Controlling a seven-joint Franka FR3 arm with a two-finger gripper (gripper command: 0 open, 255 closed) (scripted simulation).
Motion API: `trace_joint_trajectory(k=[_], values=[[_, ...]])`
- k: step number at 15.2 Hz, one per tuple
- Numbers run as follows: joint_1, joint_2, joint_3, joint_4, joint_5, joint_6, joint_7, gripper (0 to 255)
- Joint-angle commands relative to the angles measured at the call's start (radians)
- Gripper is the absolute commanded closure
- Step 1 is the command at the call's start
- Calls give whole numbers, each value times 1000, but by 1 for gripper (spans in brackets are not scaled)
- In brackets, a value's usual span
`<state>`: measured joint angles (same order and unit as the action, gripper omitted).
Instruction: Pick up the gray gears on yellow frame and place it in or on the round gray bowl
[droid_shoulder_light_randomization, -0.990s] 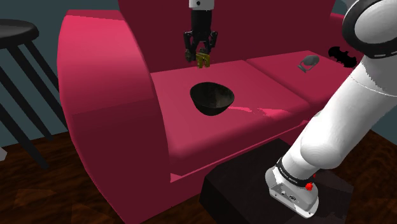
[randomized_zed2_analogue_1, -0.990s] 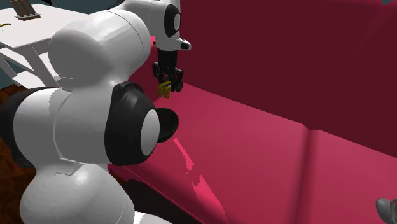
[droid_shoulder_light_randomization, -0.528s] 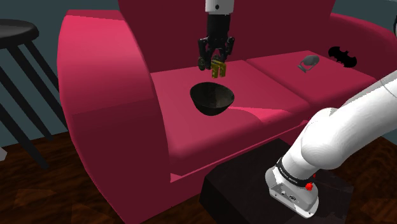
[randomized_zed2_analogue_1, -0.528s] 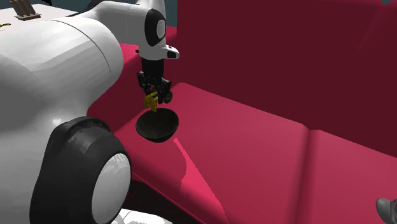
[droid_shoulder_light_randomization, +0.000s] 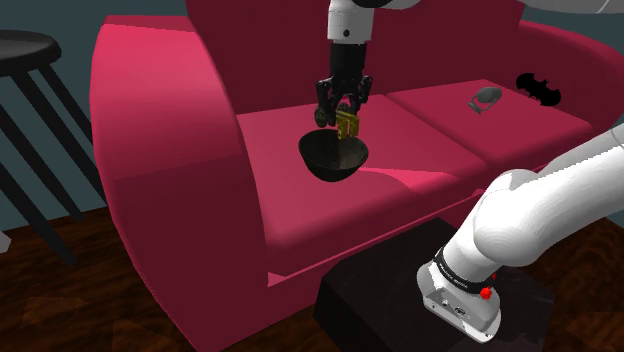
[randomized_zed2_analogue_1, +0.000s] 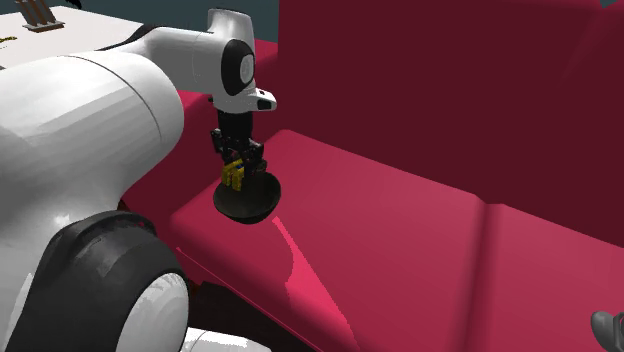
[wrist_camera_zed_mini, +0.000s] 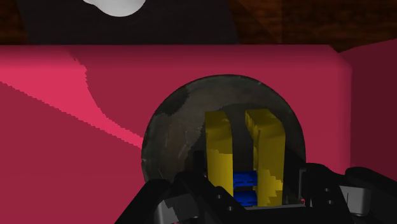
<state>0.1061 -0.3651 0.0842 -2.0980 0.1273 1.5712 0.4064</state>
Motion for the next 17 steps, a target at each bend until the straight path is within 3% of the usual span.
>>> trace_joint_trajectory(k=[1,8,16,17], values=[[1,-2,2,-29,1,28,-2,255],[2,2,5,-127,4,129,-10,255],[2,2,5,-127,4,129,-10,255],[2,2,5,-127,4,129,-10,0]])
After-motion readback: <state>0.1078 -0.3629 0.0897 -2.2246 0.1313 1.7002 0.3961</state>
